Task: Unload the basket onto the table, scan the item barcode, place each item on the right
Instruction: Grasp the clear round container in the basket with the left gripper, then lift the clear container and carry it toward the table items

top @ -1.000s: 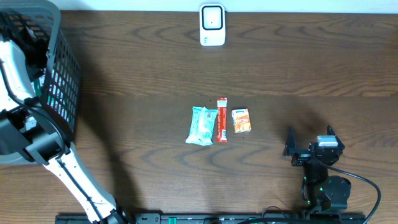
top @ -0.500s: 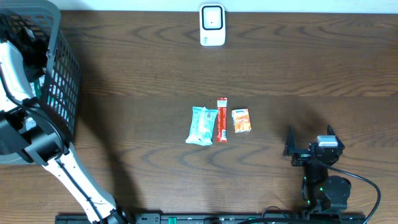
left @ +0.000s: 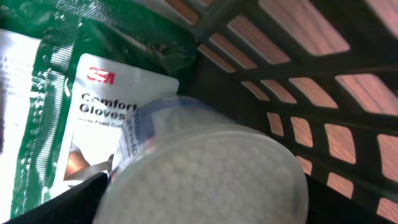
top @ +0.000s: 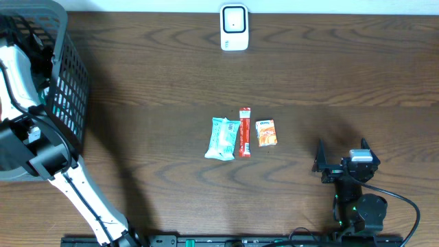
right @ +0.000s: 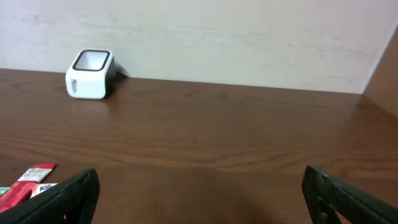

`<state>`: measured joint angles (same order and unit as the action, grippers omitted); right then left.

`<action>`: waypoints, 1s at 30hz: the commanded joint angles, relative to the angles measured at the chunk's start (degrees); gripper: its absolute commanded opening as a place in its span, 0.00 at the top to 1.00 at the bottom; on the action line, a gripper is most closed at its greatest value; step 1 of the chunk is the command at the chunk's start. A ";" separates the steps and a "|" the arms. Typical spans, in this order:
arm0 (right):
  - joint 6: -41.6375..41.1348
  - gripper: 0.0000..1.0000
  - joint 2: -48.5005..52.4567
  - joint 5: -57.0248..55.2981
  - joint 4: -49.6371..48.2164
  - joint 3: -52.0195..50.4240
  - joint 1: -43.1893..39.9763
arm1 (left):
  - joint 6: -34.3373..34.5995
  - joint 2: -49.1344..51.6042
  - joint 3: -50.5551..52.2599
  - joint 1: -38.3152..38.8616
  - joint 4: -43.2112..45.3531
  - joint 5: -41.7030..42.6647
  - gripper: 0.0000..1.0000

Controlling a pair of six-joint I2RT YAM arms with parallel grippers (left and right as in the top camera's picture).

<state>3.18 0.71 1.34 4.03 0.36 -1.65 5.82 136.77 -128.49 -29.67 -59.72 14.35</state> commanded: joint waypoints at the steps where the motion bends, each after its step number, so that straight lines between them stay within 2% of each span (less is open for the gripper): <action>1: 0.28 0.01 -0.17 0.24 0.24 -0.07 -0.50 | -0.59 1.60 0.87 0.35 -0.83 -1.84 0.21; 3: 0.28 0.01 -0.17 0.22 0.24 -0.04 -0.50 | -0.59 1.60 0.87 0.35 -1.01 -1.84 0.31; 4: 0.28 0.01 -0.17 0.24 0.24 -0.07 -0.50 | -0.59 1.60 0.87 0.35 -1.16 -1.92 0.33; 15: 0.28 0.01 -0.17 0.24 0.24 -0.07 -0.50 | -0.59 0.13 -0.13 0.22 -1.73 -1.97 0.33; 19: 0.28 0.01 -0.17 0.22 0.24 -0.07 -0.50 | -0.59 -3.32 -0.87 0.11 -1.44 -2.01 0.37; 30: 0.28 0.01 -0.17 0.24 0.24 -0.07 -0.50 | -0.57 -14.78 -0.87 0.07 -1.25 -4.92 0.37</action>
<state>3.18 0.71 1.34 4.03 0.36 -1.65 5.58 127.44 -128.57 -29.47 -61.06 12.03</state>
